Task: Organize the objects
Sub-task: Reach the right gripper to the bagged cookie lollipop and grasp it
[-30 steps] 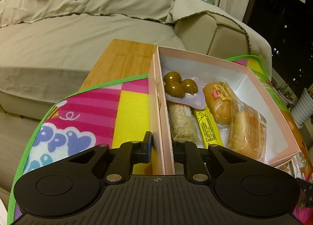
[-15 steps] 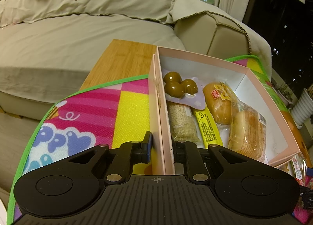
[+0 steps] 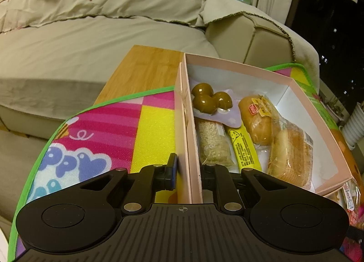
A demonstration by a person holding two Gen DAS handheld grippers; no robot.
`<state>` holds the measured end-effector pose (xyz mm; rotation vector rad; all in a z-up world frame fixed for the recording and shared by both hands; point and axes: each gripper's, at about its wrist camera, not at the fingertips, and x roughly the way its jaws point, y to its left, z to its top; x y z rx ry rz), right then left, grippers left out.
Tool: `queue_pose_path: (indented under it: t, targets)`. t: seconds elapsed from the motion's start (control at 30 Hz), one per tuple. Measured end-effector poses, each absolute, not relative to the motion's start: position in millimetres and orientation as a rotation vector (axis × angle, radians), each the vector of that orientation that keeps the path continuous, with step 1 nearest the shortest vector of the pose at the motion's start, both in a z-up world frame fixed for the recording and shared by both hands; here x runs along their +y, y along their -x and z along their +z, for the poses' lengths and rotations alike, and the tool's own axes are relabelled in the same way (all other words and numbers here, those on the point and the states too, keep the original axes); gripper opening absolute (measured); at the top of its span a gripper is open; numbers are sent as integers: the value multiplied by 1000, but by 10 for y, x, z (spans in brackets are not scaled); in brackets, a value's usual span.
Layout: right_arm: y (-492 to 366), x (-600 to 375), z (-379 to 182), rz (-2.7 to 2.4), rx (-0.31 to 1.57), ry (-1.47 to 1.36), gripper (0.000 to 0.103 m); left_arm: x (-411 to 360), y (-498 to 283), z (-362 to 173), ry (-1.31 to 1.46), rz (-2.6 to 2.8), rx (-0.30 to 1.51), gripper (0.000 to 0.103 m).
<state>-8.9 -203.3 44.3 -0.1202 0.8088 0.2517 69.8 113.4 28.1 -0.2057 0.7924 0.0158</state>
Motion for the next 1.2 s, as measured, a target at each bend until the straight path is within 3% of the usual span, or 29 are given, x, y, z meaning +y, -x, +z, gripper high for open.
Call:
queue_pose_path:
  t: [0.33,0.47,0.63,0.77,0.9,1.13,1.2]
  targets:
    - [-10,-2018,452,196,842,84,103,1135,-708,267,210,18,789,15]
    - [-59,-2018,363,184,862,72,91,1137,-703,266,206,17,790,15]
    - [78,-2136,439,130,802,215,90,1145,-695,264,207,16,789,15]
    - [81,-2547,651,59,785,40,90,1145,-696,260,206,14,791,15]
    - [17,-2751,714,41,792,-100,79,1138,-693,262,207,14,792,15]
    - [238,-2465,661,97,809,61,79,1130,-683,256,203,12,792,15]
    - [375,-2416,715,136,773,165,86,1133,-679,247,202,11,790,15]
